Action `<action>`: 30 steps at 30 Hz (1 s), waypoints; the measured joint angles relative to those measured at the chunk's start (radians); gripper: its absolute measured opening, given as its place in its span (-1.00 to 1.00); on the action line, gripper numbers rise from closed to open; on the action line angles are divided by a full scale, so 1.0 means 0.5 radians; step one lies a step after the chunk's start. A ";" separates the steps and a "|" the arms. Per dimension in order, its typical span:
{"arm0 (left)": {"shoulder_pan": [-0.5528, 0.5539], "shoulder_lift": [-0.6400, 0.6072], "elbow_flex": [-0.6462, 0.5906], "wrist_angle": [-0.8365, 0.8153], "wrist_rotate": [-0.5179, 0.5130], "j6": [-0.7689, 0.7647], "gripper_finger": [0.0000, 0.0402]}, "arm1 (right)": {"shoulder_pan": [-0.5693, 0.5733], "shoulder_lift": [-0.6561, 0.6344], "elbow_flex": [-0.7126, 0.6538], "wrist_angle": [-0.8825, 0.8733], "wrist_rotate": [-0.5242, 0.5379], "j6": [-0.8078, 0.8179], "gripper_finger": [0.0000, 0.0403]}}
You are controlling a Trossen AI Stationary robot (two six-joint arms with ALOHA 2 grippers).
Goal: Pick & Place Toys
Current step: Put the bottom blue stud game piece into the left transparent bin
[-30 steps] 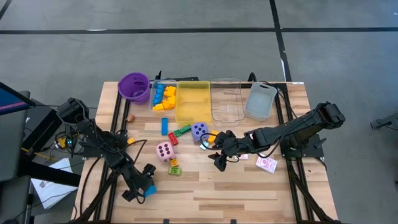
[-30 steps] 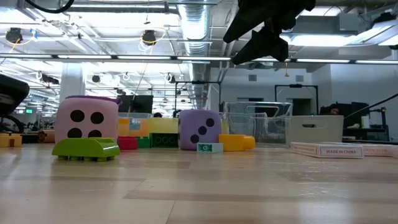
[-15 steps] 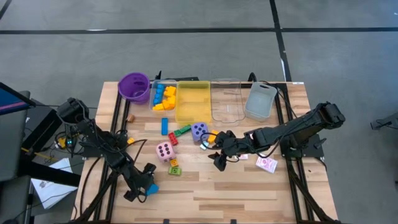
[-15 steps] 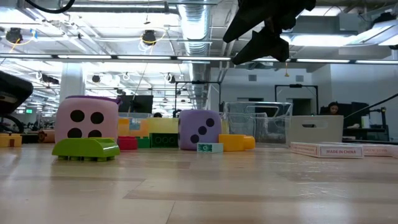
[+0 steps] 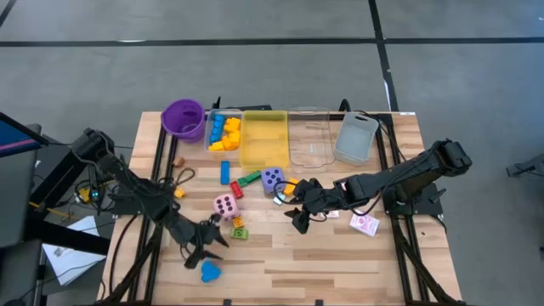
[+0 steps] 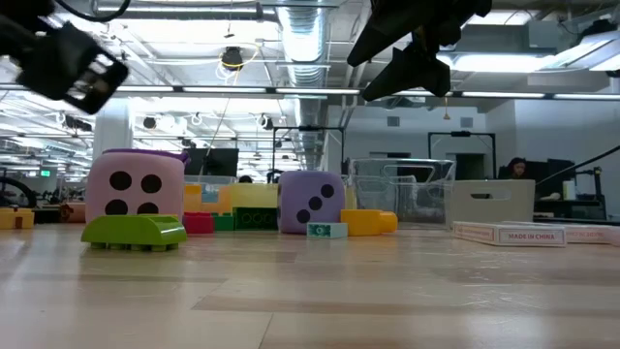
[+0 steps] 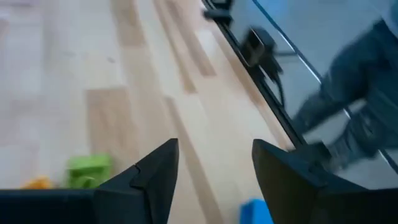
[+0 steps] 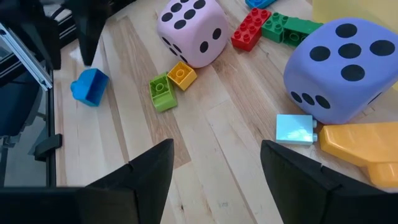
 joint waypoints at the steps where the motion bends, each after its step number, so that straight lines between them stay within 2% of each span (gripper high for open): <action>1: 0.022 -0.039 0.000 -0.022 0.003 0.000 -0.05 | 0.000 0.000 0.000 0.001 0.000 0.000 0.17; 4: 0.054 -0.124 0.002 -0.095 0.101 0.027 -0.08 | 0.000 0.000 0.000 0.001 0.000 -0.002 0.17; 9: 0.001 -0.141 0.002 -0.292 0.586 0.002 0.01 | 0.000 0.000 0.000 0.001 0.000 -0.002 0.17; 11: -0.023 -0.134 0.002 -0.293 0.685 -0.086 0.08 | 0.000 0.000 0.000 0.000 0.000 -0.002 0.17; 16: -0.064 -0.134 0.002 -0.289 0.673 -0.142 0.33 | 0.000 0.000 0.000 0.000 0.000 -0.002 0.17; 21: -0.096 -0.107 0.002 -0.299 0.472 -0.137 0.54 | -0.002 0.000 0.000 -0.075 -0.001 -0.001 0.17; 26: -0.155 0.046 0.001 -0.298 0.438 -0.087 0.67 | -0.002 0.000 0.000 -0.178 -0.001 -0.016 0.17; 30: -0.230 0.202 0.000 -0.163 0.435 -0.081 0.73 | -0.002 0.000 0.000 -0.195 -0.001 -0.017 0.17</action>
